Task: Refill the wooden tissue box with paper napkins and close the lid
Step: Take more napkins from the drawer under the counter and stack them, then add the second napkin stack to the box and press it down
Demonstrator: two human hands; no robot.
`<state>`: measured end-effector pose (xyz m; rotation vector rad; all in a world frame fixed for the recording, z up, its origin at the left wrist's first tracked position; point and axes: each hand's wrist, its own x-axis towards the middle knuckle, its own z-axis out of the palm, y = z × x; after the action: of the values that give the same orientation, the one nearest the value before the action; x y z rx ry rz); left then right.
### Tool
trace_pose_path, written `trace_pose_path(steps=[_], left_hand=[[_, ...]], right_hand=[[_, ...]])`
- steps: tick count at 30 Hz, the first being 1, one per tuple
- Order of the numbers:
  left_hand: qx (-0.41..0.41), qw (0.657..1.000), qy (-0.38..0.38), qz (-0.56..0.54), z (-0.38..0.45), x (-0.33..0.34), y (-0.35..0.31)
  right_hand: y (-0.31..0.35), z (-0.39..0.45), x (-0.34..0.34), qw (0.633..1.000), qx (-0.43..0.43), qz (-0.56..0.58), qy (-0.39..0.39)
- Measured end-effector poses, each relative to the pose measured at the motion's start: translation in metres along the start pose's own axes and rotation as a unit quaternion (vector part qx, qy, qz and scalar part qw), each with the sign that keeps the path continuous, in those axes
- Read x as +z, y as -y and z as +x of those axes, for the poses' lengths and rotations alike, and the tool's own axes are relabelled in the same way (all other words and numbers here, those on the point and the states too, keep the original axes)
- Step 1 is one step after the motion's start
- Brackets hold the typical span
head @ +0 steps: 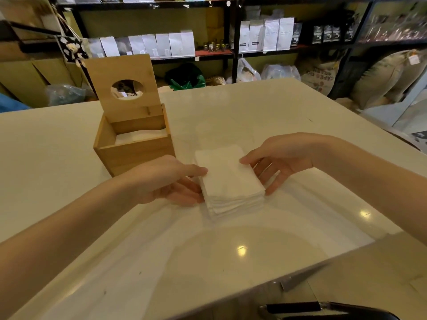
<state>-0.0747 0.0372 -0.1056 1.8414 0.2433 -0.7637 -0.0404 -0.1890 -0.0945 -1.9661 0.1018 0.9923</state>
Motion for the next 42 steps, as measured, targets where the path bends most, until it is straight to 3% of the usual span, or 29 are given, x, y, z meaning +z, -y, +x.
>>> trace_pose_path(steps=[11, 19, 22, 24, 27, 31, 36, 39, 42], left_hand=[[-0.003, 0.999, 0.015, -0.036, 0.007, 0.003, 0.005], [0.013, 0.996, 0.045, -0.077, 0.009, 0.006, 0.010], [0.031, 0.998, 0.050, -0.022, 0.004, 0.000, 0.007], [0.056, 0.994, 0.042, 0.084, -0.008, -0.008, 0.000], [0.160, 0.965, -0.031, 0.207, -0.032, -0.018, -0.013], [0.285, 0.913, -0.187, 0.223, -0.039, -0.008, -0.015], [0.259, 0.954, -0.104, 0.110, -0.022, -0.010, -0.006], [0.290, 0.955, -0.037, 0.043, -0.022, -0.022, -0.003], [0.283, 0.958, -0.033, -0.041, -0.025, -0.033, -0.001]], right_hand=[[0.000, 0.006, 0.008, 1.000, 0.015, 0.024, 0.010], [0.010, 0.008, 0.002, 0.998, -0.025, 0.057, 0.012], [0.014, 0.008, -0.002, 0.998, -0.063, 0.027, -0.014], [0.021, 0.003, -0.007, 0.994, -0.105, -0.009, -0.029], [0.034, -0.010, -0.011, 0.974, -0.176, -0.123, -0.066], [0.053, -0.023, 0.005, 0.922, -0.235, -0.294, -0.095], [0.073, -0.023, 0.026, 0.872, -0.275, -0.393, -0.096], [0.084, -0.023, 0.029, 0.864, -0.304, -0.392, -0.086], [0.094, -0.021, 0.030, 0.877, -0.329, -0.345, -0.065]])
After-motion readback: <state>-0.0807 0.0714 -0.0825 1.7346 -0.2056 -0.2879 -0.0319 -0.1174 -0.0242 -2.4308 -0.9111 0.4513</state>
